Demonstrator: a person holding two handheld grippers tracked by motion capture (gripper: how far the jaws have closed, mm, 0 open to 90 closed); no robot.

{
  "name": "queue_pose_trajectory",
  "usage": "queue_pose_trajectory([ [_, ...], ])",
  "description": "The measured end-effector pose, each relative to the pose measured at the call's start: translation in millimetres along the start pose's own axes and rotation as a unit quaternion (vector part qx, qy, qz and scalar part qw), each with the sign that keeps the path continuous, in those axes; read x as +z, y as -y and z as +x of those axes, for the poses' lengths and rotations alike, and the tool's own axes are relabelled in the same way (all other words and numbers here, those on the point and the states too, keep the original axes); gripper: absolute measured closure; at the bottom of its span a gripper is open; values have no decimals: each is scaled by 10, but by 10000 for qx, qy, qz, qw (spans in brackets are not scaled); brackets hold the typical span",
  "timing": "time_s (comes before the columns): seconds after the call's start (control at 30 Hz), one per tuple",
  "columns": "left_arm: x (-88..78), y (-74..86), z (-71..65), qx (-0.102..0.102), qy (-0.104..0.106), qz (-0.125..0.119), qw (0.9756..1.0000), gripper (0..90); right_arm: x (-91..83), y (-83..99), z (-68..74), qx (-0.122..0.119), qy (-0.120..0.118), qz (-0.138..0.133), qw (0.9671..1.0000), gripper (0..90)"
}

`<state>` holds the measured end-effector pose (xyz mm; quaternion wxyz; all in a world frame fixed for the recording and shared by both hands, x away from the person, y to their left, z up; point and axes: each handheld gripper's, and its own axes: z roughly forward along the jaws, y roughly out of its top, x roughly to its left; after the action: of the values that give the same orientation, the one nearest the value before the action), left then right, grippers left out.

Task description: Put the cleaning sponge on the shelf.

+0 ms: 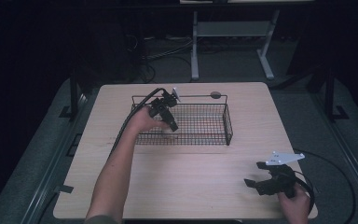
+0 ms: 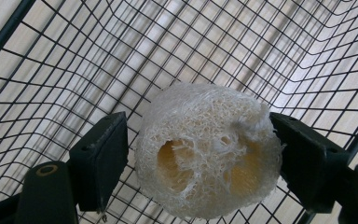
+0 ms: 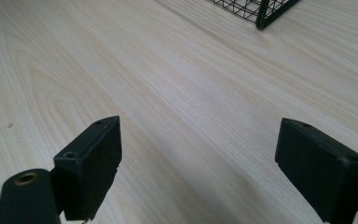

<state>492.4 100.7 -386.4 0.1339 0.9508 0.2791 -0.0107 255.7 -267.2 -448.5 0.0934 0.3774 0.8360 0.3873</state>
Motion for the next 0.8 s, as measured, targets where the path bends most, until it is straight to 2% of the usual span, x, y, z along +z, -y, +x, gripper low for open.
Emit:
queue_pose_trajectory([
  [0.27, -44, 30, -10, 50, 37, -120, 9999, 201, -5, -2, 2, -15, 12, 3, 10000, 141],
  [0.33, -50, 58, -1, -30, 87, -206, 9997, 200, -8, 2, -5, -11, 21, 9, 10000, 142],
  [0.43, -49, 102, 9, -36, 36, -227, 9997, 192, -5, -1, -5, 24, 24, 14, 10000, 142],
  [0.57, -48, 139, 11, -53, 45, -217, 9997, 193, 9, -17, 4, -57, 42, 27, 10000, 142],
  [0.7, -76, 135, -13, -12, -14, -255, 9997, 193, 15, -21, 12, -85, 40, 48, 9999, 142],
  [0.8, -120, 135, -34, 97, -49, -305, 9995, 192, 13, -20, 10, -65, 41, 40, 10000, 142],
])
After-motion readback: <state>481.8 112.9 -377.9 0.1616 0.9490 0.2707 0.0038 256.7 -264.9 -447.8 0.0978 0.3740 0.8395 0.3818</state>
